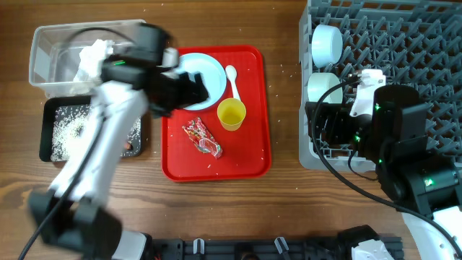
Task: Sort waste into correct bins and load items into the dishwasher rack
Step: 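Grasp the yellow cup on the red tray with the left gripper and lift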
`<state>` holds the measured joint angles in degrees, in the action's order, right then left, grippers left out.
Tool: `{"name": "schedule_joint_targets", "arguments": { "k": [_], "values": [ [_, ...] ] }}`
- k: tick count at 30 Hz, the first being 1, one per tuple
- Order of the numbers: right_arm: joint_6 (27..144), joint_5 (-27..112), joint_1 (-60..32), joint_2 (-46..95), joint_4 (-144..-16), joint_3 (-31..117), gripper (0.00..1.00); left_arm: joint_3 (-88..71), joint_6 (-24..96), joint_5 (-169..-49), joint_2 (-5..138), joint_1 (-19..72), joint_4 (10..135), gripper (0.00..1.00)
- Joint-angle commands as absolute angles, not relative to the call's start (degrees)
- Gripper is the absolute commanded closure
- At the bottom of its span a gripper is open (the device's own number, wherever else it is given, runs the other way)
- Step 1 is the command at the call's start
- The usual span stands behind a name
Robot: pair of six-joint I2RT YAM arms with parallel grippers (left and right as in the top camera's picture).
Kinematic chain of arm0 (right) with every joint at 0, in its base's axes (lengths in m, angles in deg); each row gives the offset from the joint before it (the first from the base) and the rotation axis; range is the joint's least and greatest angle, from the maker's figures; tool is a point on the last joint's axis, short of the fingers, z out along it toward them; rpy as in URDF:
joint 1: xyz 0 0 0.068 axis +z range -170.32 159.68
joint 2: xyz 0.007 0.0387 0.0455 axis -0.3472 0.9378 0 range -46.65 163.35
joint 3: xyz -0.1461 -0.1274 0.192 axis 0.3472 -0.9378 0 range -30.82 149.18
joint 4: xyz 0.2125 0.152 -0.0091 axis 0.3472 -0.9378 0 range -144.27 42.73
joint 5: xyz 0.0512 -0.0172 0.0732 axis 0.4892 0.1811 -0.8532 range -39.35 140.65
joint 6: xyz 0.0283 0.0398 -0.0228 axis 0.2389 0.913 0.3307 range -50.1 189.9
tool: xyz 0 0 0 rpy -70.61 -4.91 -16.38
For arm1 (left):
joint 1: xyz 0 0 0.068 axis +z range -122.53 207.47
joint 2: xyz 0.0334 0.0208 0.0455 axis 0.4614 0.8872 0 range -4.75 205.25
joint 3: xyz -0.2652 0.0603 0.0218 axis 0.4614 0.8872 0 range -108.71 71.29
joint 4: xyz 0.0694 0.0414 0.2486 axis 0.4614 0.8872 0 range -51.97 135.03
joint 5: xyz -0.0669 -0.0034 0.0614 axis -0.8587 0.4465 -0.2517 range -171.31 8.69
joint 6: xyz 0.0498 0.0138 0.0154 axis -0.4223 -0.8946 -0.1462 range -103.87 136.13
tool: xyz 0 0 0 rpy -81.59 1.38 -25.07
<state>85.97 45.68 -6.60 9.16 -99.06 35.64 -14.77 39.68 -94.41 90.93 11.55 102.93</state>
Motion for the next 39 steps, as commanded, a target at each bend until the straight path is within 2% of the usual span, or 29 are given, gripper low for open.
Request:
{"name": "schedule_joint_targets", "arguments": {
  "k": [1,3,7,20,21,24,25,27,29,36,39],
  "values": [
    [84.6,46.8,-6.8,9.3,-100.5,35.5,0.00,-14.2,44.7,-85.7,100.2,7.2,102.9,0.09],
    [83.7,46.8,-6.8,9.3,-101.0,35.5,0.00,-14.2,46.2,-85.7,104.9,6.3,102.9,0.14],
    [83.4,46.8,-6.8,9.3,-101.4,35.5,0.00,-14.2,48.2,-85.7,110.4,6.0,102.8,0.17],
    [83.4,46.8,-6.8,9.3,-101.2,35.5,0.00,-14.2,47.9,-86.6,111.6,6.0,101.4,0.20],
    [83.4,46.8,-6.8,9.3,-101.1,35.5,0.00,-14.2,47.9,-86.8,111.2,6.0,101.4,0.22],
    [83.6,46.7,-6.8,9.3,-100.9,35.5,0.00,-14.2,48.0,-86.8,110.4,6.0,101.0,0.47],
    [83.5,46.7,-6.8,9.3,-100.9,35.5,0.00,-14.2,47.9,-86.8,110.3,6.0,100.8,0.49],
    [83.5,46.7,-6.8,9.3,-100.9,35.5,0.00,-14.2,48.0,-87.2,110.3,6.0,100.8,0.62],
    [83.5,46.7,-6.8,9.3,-100.9,35.5,0.00,-14.2,47.9,-88.6,110.3,6.0,100.6,0.70],
    [83.5,46.7,-6.8,9.3,-100.9,35.5,0.00,-15.4,47.9,-89.6,108.2,6.0,101.3,0.74],
    [83.5,46.7,-6.8,9.3,-100.9,35.5,0.00,-16.4,47.9,-89.6,107.1,6.0,101.9,0.73]
  ]
}}
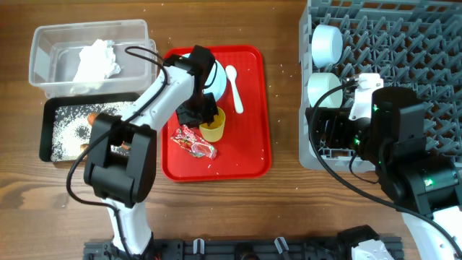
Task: Sort waste into correct bins and load items into the dishwasher rack
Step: 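Grasp the yellow cup on the red tray with the left gripper and lift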
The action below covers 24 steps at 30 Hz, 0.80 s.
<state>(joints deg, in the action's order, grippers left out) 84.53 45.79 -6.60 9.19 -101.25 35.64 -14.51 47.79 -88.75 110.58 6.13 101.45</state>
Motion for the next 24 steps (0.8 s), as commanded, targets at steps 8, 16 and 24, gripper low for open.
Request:
{"name": "schedule_joint_targets", "arguments": {
  "k": [8,16,24],
  "values": [
    [83.5,46.7,-6.8,9.3,-100.9,35.5,0.00,-16.4,47.9,-89.6,106.6,5.9,103.5,0.87],
    [83.6,46.0,-6.8,9.3,-100.9,35.5,0.00,-16.5,47.9,-89.7,106.5,5.9,103.6,0.96],
    [83.6,37.5,-6.8,9.3,-100.4,35.5,0.00,-19.0,31.1,-123.7,99.9,10.4,102.3,0.96]
  ]
}}
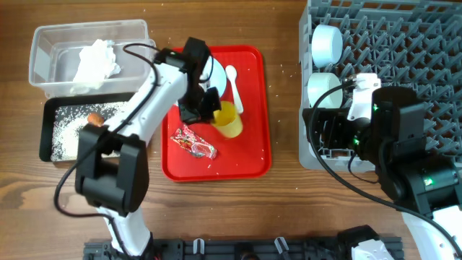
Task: Sort waste into correct bins and load items into the dishwasher rack
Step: 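Grasp the yellow cup on the red tray with the left gripper and lift, then hand the yellow cup from the left gripper to the right gripper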
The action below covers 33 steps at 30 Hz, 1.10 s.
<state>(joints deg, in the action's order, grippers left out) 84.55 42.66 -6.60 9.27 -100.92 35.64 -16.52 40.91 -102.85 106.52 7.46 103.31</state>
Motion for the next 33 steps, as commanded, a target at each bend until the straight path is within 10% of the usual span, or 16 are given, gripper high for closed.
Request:
{"name": "schedule_joint_targets", "arguments": {
  "k": [1,33],
  "values": [
    [83.5,37.2,-6.8,9.3,-100.4,35.5,0.00,-19.0,31.1,-125.3,98.9,11.2,102.3,0.96],
    [74.5,-10.8,-6.8,26.0,-69.3,35.4,0.00,-18.9,4.4,-171.6,95.7,20.2,94.6,0.96]
  ]
}}
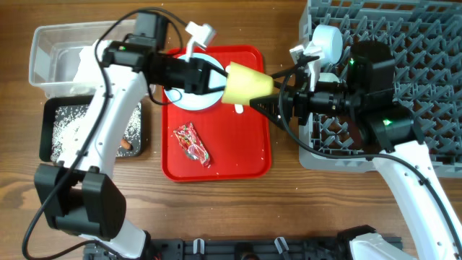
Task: Sort waste into correct bins and load items into the dishwasher rack
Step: 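Hand the yellow cup from the left gripper to the right gripper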
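The yellow cup [247, 84] hangs on its side above the red tray [249, 155], its wide end facing right. My left gripper [219, 78] is shut on its narrow end. My right gripper [266, 102] reaches in from the dishwasher rack [390, 22] and sits at the cup's wide end; whether its fingers have closed on it does not show. A white plate [189, 97] lies on the tray's back half, mostly under the left arm. A red snack wrapper [191, 142] lies on the tray's front left. The spoon is mostly hidden beneath the cup.
A clear bin [50, 45] stands at the back left, with a black tray of white scraps [68, 133] in front of it. White bowls [328, 40] stand in the rack's left column. Crumbs dot the wooden table [285, 209].
My left gripper has lifted the yellow cup off the tray and carried it right, tipped on its side. My right arm has swung out of the rack to meet the cup's wide end.
At first my left gripper hovered over the plate while the cup stood on the tray. It then came down at the cup and held it, shifting it slightly. Now the cup is held up in the air between both grippers, over the tray's right edge.
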`<state>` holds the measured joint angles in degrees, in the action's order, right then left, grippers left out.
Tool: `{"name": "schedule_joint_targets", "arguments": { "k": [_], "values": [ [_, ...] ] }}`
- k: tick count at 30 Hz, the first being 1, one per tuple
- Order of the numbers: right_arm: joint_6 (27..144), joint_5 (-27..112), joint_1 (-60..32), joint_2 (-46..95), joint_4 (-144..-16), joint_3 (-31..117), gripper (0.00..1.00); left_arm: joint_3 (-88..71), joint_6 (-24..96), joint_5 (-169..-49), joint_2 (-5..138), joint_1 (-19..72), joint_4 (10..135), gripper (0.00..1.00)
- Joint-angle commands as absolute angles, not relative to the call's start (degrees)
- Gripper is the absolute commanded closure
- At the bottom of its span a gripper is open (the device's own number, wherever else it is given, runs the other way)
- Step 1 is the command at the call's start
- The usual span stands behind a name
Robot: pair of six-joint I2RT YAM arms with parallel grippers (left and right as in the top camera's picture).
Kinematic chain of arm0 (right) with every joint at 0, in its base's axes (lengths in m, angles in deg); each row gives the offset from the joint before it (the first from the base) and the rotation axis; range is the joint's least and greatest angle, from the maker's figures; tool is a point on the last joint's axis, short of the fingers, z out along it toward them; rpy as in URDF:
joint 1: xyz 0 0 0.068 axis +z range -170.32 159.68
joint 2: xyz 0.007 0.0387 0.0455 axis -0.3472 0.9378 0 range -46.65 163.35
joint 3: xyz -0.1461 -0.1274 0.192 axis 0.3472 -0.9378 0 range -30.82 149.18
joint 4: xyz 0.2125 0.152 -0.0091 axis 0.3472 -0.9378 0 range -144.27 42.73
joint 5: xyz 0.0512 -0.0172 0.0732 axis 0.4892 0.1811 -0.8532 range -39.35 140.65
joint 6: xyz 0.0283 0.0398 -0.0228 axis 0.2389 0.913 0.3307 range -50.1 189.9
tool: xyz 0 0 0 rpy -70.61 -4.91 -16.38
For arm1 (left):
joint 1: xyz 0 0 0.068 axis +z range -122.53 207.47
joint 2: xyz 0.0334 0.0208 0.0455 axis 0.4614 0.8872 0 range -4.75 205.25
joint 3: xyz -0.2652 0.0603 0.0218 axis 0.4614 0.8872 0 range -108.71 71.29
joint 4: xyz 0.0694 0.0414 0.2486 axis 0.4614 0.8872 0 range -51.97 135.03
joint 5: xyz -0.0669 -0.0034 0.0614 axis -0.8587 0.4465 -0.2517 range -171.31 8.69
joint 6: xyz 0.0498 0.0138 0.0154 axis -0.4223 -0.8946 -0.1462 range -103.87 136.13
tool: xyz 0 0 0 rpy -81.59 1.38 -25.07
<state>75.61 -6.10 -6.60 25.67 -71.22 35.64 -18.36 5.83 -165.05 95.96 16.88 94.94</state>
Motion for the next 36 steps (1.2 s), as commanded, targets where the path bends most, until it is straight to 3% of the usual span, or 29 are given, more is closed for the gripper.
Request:
{"name": "schedule_joint_targets", "arguments": {
  "k": [1,15,36],
  "values": [
    [74.5,-11.2,-6.8,26.0,-68.5,35.4,0.00,-18.9,4.5,-171.6,95.7,20.9,94.6,0.96],
    [76.1,-14.6,-6.8,27.9,-61.0,35.4,0.04,-18.9,4.5,-171.6,95.7,18.6,94.8,0.96],
    [76.0,-18.9,-6.5,29.0,-58.5,35.4,0.27,-18.9,4.6,-171.6,95.7,15.3,93.3,0.96]
  ]
}}
